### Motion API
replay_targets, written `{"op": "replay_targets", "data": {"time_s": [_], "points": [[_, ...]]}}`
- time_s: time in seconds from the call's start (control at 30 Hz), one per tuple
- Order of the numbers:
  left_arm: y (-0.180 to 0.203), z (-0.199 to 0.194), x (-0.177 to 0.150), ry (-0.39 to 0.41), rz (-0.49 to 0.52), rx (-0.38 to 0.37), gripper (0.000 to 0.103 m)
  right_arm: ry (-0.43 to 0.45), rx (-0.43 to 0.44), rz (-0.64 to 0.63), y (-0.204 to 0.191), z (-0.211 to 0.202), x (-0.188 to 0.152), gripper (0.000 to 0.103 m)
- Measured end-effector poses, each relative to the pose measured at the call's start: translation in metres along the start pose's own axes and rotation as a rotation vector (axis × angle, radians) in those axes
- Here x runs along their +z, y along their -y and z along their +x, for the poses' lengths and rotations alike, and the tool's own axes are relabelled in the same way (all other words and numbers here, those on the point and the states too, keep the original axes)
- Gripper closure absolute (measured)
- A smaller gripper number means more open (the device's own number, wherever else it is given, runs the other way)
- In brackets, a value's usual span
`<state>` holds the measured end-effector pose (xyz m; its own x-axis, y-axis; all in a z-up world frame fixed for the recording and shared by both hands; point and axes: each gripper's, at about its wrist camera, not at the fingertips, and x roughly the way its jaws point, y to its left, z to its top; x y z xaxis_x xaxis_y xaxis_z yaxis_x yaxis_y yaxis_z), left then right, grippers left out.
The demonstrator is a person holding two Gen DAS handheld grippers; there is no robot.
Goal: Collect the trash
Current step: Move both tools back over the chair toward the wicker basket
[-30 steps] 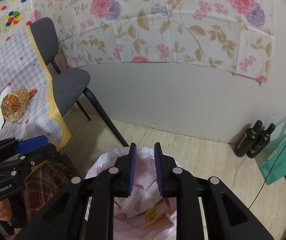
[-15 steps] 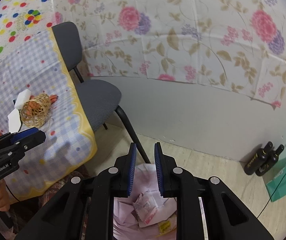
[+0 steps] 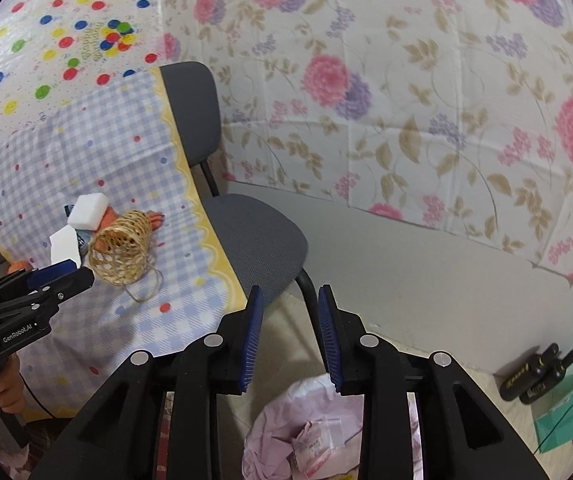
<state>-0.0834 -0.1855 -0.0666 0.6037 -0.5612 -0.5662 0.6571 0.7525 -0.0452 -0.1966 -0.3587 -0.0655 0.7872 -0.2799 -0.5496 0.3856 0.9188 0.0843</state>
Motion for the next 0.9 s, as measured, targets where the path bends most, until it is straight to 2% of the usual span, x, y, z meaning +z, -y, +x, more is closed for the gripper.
{"op": "replay_targets", "data": {"time_s": [0.23,0.37,0.57,0.7,0.8,0.9], "points": [[-0.035,-0.011,-0.004,0.013,-0.030,0.089,0.056,0.015,0.043,-0.055,-0.024,0.006,0.017,0.072],[-0.058,-0.015,-0.007,0.009,-0.067,0.136,0.055,0.016,0.076,-0.046,-0.032,0.012,0.025,0.072],[-0.084,-0.021,-0.007,0.014,-0.096,0.190,0.050,0.013,0.084,-0.081,-0.044,0.023,0.039,0.072],[-0.093,-0.021,-0.007,0.018,-0.093,0.223,0.042,0.005,0.097,-0.102,-0.050,0.030,0.044,0.072],[-0.108,-0.018,-0.008,0.009,-0.119,0.234,0.039,-0.012,0.121,-0.110,-0.060,0.042,0.044,0.069],[-0.127,-0.014,-0.010,-0.017,-0.156,0.291,0.035,-0.041,0.149,-0.124,-0.074,0.060,0.042,0.059]]}}
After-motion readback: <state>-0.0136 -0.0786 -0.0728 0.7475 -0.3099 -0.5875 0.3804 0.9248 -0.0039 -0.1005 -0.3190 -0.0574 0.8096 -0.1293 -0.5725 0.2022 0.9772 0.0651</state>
